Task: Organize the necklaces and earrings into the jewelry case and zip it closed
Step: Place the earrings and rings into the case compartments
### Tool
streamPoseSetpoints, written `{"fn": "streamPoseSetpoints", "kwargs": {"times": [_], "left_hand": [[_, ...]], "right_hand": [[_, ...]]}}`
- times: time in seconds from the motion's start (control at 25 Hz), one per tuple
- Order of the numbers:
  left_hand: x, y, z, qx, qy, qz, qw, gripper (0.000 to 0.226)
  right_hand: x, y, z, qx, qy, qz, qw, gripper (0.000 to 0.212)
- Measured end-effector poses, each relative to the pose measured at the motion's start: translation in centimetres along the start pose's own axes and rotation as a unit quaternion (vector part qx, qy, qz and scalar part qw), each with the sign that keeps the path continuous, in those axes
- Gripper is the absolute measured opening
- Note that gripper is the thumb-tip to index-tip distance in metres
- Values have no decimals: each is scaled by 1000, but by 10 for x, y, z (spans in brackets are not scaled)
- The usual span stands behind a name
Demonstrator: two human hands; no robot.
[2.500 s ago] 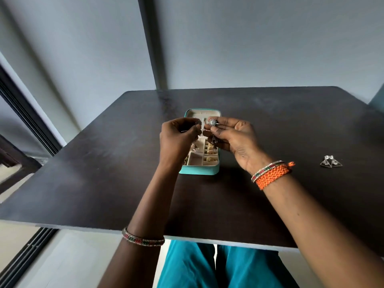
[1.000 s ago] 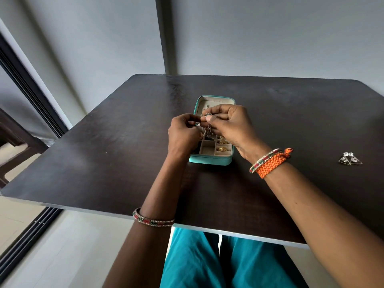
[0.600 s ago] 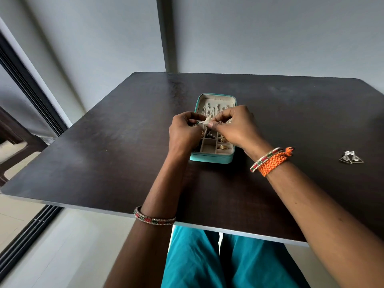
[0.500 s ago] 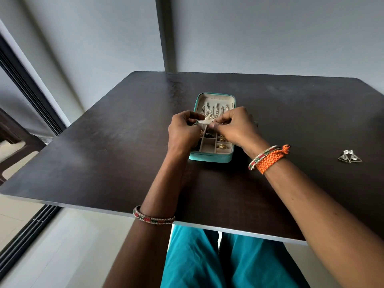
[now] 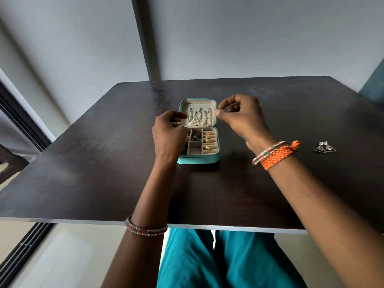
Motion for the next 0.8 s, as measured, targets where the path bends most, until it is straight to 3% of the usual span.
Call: {"fn": "streamPoseSetpoints", "kwargs": {"times": [0.16, 0.28, 0.4, 0.56, 0.76, 0.8], "left_hand": [[38, -10, -53, 7, -101, -41, 994, 34], [63, -59, -78, 61, -135, 45, 988, 30], [81, -124, -77, 93, -96, 155, 979, 27], [99, -192, -78, -5, -80, 241, 967, 15], [103, -245, -69, -126, -67, 286, 947, 22], [105, -250, -69, -150, -74, 285, 944, 21]], "right_hand": [[15, 58, 7, -48, 25, -10, 999, 21], [21, 113, -8, -46, 31, -38, 998, 21], [19, 172, -47, 14, 0, -66, 998, 3], [16, 219, -111, 113, -83, -50, 989, 16], [8, 210, -131, 157, -84, -56, 982, 2], [6, 208, -134, 170, -86, -56, 980, 8]]}}
Point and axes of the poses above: each hand's wrist, its own x-axis away from the middle knuckle, its own y-axis out of the back of the hand, z = x × y, the point moved 9 cm from there along -x, towards the middle knuckle, and after that the axes turned 6 degrees about -y, right-handed, at the moved point
